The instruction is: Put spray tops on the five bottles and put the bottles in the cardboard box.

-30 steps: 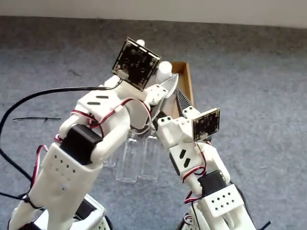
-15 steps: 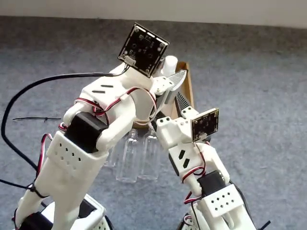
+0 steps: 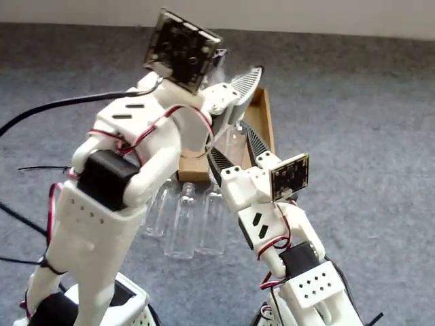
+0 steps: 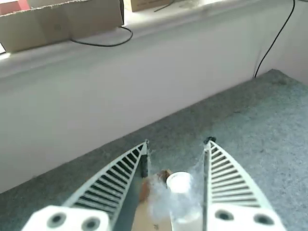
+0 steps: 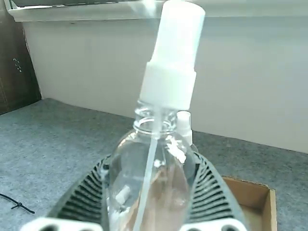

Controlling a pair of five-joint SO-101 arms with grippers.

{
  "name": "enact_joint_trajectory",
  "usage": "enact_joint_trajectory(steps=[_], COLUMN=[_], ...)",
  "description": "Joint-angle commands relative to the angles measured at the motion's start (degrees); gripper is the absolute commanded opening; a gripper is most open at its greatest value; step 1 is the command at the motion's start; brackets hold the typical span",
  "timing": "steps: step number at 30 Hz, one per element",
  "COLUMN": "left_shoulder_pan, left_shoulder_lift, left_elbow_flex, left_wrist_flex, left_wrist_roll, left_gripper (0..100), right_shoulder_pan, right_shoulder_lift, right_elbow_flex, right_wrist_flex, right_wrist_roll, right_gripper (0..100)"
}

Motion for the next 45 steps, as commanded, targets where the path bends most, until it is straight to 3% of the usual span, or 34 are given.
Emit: enact_joint_trajectory(steps=[1,14,24,32,45], left_shoulder_pan=[-0.8,-1.9,-2.1,-7.3,-0.1], left_shoulder_lift=[2.0,-8.3,-9.4,3.6,0.7], left_elbow_flex=[-1.9,13.0,5.0,-1.5,-2.1], left_wrist_flex=[0.4,3.8,2.3,-1.6,9.0], left_wrist_roll=[-1.2,-1.4,-4.1,-4.1,-8.2], left_gripper=[18,18,18,13,13], right_shoulder_pan=[-0.4,-0.3,-0.4,-0.5,-0.5], right_shoulder_lift=[-0.7,-0.7,-0.7,-0.9,-0.9], right_elbow_flex=[-3.7,-3.7,-3.7,-3.7,-3.7], right_wrist_flex=[-1.2,-1.2,-0.4,0.7,0.7], right_wrist_roll=[-0.2,-0.2,-0.2,-0.2,-0.2], right_gripper=[0.5,0.5,0.5,0.5,0.5])
